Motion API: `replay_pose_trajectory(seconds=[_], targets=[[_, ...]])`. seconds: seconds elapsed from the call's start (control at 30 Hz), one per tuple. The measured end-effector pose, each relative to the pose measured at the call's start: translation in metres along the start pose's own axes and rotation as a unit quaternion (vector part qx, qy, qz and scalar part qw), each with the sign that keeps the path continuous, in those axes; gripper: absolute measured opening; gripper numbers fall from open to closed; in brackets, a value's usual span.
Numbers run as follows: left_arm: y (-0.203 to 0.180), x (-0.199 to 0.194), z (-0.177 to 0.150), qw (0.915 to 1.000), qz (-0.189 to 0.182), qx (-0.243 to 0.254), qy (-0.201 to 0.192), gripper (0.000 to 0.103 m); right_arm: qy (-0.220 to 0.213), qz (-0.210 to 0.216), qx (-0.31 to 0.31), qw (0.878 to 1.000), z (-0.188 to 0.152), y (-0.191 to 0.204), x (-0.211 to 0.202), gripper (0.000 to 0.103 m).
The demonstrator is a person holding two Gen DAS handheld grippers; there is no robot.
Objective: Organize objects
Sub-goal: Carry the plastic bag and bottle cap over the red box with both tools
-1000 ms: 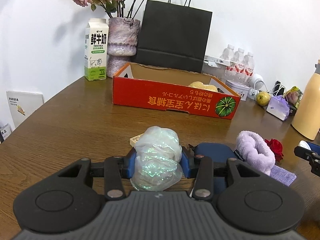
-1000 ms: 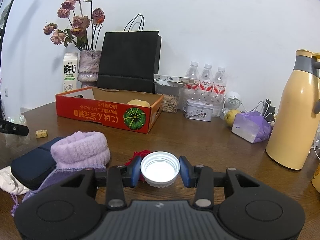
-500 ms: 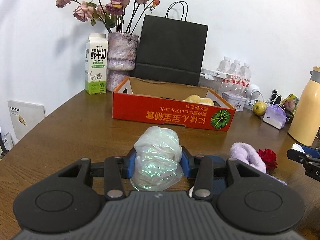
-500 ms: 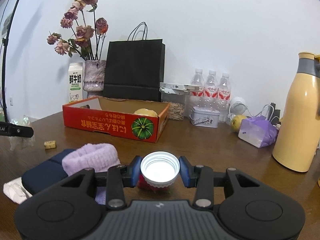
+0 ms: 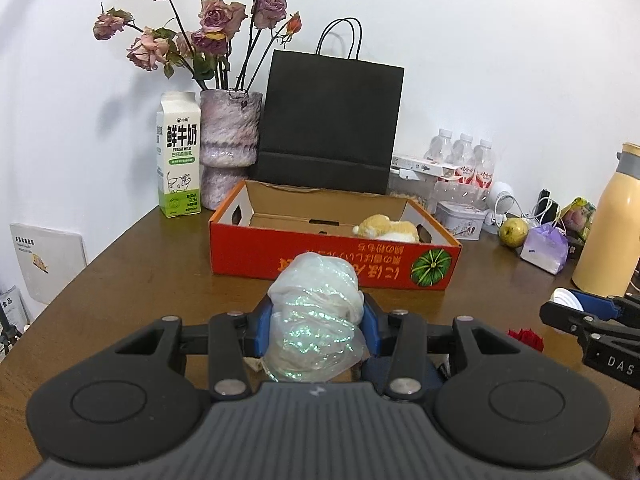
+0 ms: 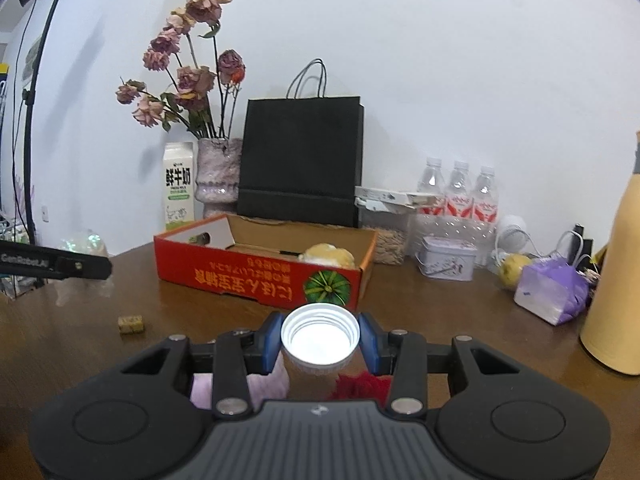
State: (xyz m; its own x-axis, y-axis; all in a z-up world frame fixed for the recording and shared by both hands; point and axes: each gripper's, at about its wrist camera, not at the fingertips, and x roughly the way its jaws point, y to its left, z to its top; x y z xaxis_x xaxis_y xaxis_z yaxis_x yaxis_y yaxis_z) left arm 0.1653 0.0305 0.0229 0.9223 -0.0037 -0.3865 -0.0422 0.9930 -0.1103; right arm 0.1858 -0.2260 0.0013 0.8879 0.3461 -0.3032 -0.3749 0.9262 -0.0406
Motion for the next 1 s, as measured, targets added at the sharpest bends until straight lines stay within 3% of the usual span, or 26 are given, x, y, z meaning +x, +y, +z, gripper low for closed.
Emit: replay_pose_trajectory(seconds=[0.57,1.0], targets=[[-0.015,0.030,0.041,0.9997,-0.006,0.000,-0.024,0.044,-0.011,0.038,-0.010,0.999,0.041,0.027,0.042,0.039],[-0.013,0.060,0.073,0.9984,0.000,-0.038,-0.041,0.044,-0.028,0.048,0.000,0.998,0.074,0.026,0.085,0.039]])
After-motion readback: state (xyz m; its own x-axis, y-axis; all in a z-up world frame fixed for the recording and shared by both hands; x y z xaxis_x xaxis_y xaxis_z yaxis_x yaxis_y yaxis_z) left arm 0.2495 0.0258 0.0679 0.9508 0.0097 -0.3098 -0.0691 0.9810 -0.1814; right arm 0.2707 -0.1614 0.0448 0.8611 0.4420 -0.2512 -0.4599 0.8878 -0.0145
